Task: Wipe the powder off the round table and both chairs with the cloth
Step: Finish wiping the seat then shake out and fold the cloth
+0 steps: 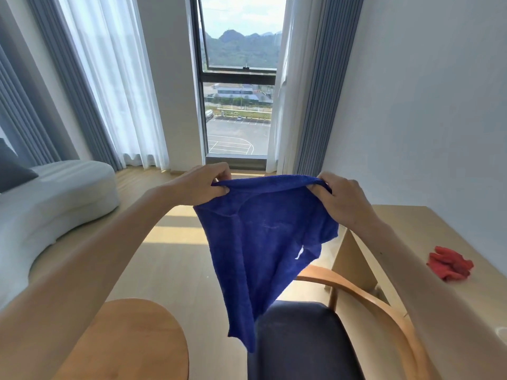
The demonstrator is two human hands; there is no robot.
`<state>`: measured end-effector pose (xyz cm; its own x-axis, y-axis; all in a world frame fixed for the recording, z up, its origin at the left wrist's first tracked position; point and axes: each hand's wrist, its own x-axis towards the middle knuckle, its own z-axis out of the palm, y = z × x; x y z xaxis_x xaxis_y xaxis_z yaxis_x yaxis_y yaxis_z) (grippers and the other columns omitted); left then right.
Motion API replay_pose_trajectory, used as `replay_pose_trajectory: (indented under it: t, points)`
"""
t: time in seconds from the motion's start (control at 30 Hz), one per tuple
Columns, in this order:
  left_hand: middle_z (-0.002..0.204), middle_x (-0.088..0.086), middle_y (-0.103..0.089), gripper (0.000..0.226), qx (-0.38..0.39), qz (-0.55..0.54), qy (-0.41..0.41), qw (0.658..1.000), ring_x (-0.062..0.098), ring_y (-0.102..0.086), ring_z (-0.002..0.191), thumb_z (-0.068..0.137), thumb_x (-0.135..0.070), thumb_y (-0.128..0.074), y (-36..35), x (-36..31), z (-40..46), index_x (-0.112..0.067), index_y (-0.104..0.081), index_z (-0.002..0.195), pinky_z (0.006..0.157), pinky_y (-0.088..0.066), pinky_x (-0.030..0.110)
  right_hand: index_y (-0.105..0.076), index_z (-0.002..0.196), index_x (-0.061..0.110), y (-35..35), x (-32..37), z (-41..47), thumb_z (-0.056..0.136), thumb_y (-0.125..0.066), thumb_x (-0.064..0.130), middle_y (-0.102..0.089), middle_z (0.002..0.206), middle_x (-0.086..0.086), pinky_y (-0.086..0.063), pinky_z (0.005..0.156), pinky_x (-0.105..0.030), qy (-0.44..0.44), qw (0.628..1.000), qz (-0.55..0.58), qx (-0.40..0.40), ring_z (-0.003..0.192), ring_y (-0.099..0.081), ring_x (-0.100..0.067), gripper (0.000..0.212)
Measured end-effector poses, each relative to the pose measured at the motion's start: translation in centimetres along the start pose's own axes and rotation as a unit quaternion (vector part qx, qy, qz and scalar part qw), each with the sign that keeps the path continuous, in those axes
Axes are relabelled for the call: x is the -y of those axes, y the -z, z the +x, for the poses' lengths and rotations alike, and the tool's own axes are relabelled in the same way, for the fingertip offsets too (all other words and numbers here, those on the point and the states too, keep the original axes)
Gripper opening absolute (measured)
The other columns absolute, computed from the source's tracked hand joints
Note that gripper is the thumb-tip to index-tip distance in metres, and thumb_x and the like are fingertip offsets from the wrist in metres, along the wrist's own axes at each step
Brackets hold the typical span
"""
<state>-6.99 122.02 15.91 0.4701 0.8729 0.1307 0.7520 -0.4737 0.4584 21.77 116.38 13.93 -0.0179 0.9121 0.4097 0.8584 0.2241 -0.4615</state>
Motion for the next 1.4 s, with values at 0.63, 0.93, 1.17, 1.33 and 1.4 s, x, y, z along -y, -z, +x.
replay_pose_trajectory:
  t: [0.63, 0.93, 1.17, 1.33, 1.4]
  points:
    - [0.069, -0.001, -0.056, 0.029, -0.114, -0.074, 0.063, 0.989, 0.014, -0.047, 0.065, 0.100, -0.028, -0.044, 1.2, 2.8, -1.7, -0.018, -0.060, 0.078, 0.062, -0.035, 0.027, -0.067, 0.074, 0.013, 3.6, -2.0, 1.4, 0.096, -0.057, 0.019, -0.062, 0.068, -0.005, -0.039, 0.060, -0.025, -0.017, 0.996, 0.037, 0.085, 0.066, -0.053, -0.018, 0.025]
    - [0.074, 0.002, -0.054, 0.042, -0.021, -0.291, 0.131, 0.948, 0.010, -0.051, 0.071, 0.101, -0.034, -0.041, 0.8, 2.2, -1.5, 0.004, -0.055, 0.088, 0.070, -0.038, 0.021, -0.064, 0.095, -0.001, 1.9, -2.1, 1.4, 0.095, -0.060, 0.028, -0.063, 0.080, -0.012, -0.042, 0.058, -0.027, -0.196, 0.935, 0.285, 0.082, 0.067, -0.056, -0.020, 0.029]
    - [0.091, 0.005, -0.060, 0.046, 0.088, -0.178, 0.101, 0.975, 0.008, -0.056, 0.076, 0.068, 0.006, -0.057, 1.7, 3.3, -2.4, -0.013, -0.055, 0.110, 0.065, -0.046, 0.018, -0.054, 0.118, 0.005, 2.7, -3.9, 1.0, 0.076, -0.058, -0.019, -0.062, 0.104, -0.016, -0.055, 0.068, -0.031, -0.185, 0.895, 0.353, 0.200, 0.087, -0.061, -0.025, 0.049]
    - [0.090, 0.013, -0.063, 0.029, 0.015, -0.142, 0.069, 0.987, 0.015, -0.054, 0.073, 0.085, 0.008, -0.054, 1.3, 4.1, -2.1, -0.016, -0.063, 0.097, 0.061, -0.047, 0.017, -0.062, 0.089, 0.008, 1.7, -4.0, 0.4, 0.081, -0.056, -0.015, -0.061, 0.081, -0.008, -0.044, 0.064, -0.026, -0.146, 0.964, 0.212, 0.073, 0.076, -0.054, -0.020, 0.025]
    - [0.084, 0.009, -0.060, 0.025, -0.015, -0.128, 0.072, 0.989, 0.013, -0.051, 0.070, 0.090, 0.004, -0.050, 1.0, 4.2, -2.0, -0.018, -0.062, 0.090, 0.059, -0.043, 0.014, -0.057, 0.085, 0.012, 1.4, -4.0, 0.4, 0.087, -0.053, -0.009, -0.058, 0.076, -0.004, -0.043, 0.060, -0.025, -0.131, 0.976, 0.170, 0.044, 0.069, -0.052, -0.018, 0.022]
